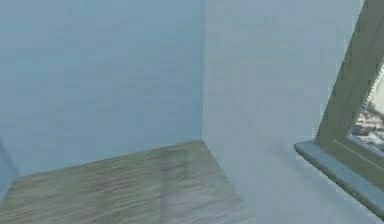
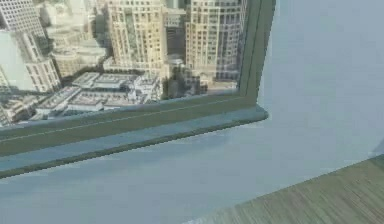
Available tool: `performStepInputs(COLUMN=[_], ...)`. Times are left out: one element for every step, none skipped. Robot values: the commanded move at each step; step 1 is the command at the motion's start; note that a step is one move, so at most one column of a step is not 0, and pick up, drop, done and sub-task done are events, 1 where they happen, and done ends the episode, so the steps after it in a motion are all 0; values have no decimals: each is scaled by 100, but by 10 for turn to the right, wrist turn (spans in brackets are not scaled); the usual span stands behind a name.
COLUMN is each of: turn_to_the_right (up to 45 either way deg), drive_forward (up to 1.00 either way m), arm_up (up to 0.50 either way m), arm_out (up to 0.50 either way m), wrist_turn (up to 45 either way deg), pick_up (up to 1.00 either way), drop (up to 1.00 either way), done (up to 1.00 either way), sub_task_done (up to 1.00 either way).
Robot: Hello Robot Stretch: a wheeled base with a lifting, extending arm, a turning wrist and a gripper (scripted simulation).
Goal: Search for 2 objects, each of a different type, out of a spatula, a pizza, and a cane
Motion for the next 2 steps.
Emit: performStepInputs(turn_to_the_right=[-450, -210], drive_forward=[0, 0], arm_up=[0, 0], arm_out=[0, 0], wrist_turn=[0, 0], pick_up=[0, 0], drop=[0, 0], done=[0, 0], sub_task_done=[0, 0])
